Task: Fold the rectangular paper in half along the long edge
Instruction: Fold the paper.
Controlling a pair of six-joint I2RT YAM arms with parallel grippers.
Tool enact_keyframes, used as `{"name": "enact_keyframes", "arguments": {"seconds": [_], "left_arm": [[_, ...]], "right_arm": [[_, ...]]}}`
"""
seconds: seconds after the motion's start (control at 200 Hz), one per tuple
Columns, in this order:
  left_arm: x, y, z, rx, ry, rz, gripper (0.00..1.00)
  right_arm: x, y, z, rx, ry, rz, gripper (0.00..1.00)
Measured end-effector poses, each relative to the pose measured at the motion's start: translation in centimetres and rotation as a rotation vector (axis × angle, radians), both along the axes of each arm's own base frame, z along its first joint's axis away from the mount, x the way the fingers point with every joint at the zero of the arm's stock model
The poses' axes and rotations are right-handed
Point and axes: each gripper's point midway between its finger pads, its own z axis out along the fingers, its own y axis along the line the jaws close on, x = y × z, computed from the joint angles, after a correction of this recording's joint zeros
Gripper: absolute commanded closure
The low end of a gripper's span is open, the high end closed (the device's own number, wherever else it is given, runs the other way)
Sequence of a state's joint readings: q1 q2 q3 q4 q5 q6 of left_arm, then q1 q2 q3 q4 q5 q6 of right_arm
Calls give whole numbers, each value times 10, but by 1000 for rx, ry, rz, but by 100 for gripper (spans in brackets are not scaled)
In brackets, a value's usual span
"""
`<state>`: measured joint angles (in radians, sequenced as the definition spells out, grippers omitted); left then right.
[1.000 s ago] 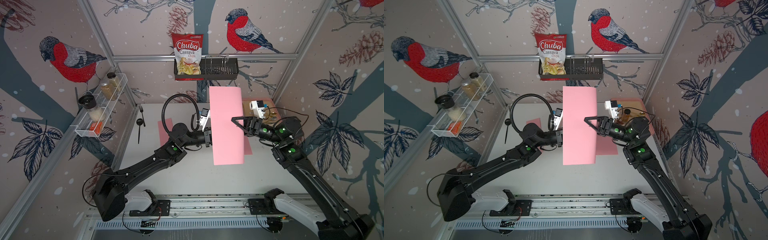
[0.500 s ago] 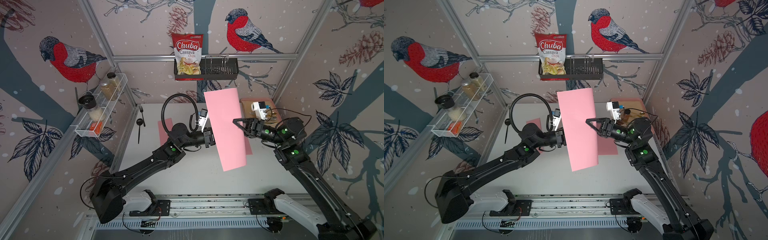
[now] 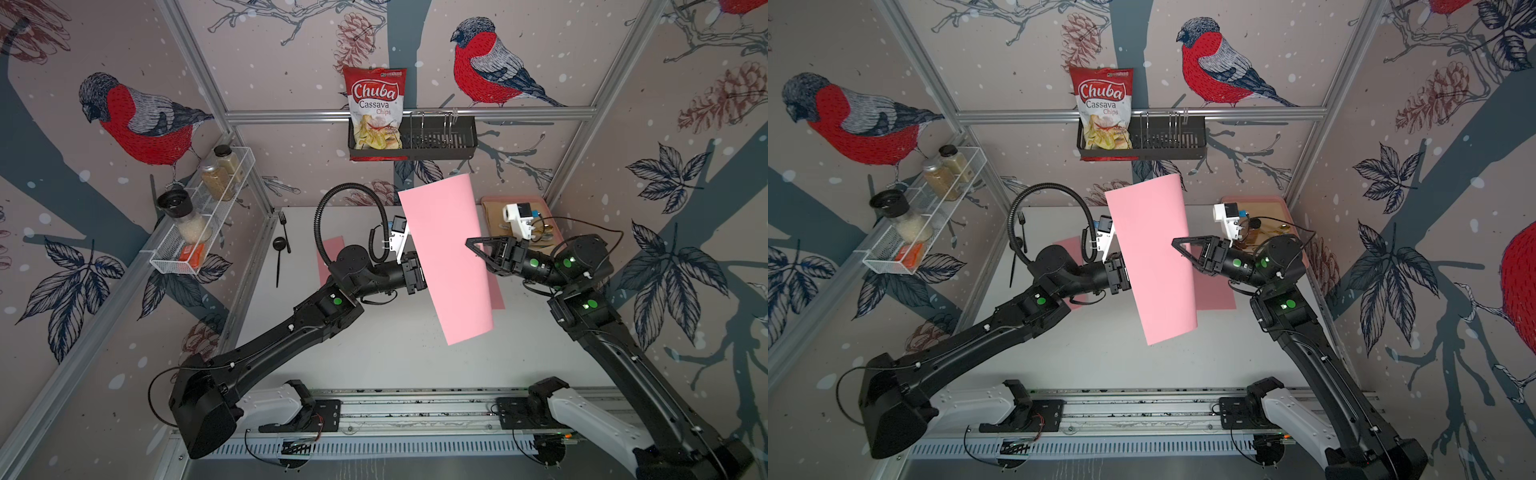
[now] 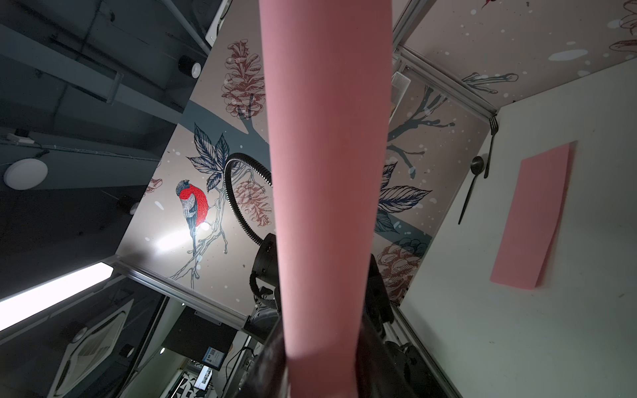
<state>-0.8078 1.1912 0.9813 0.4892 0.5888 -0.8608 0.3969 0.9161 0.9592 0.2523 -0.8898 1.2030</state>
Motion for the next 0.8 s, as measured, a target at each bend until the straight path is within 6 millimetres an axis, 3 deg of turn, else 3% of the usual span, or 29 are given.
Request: {"name": "enact_keyframes", "arguments": {"seconds": [0.18,0.38,0.545,0.675,0.8], "left_arm": [[8,19,8,0,-18,80,69],[17,24,-4,36,16,120,68],[23,51,-7,53,25,199,64],[20,69,-1,44,14,251,61],[13,74,2,19,13,242,60]], "right_arm": [[1,0,0,0,1,-2,68],[3,0,-3,2,7,-1,68],[6,-5,1,14,6,-18,68],[7,-6,1,16,5,-22,68],[9,-7,-1,15,7,-25,68]]}}
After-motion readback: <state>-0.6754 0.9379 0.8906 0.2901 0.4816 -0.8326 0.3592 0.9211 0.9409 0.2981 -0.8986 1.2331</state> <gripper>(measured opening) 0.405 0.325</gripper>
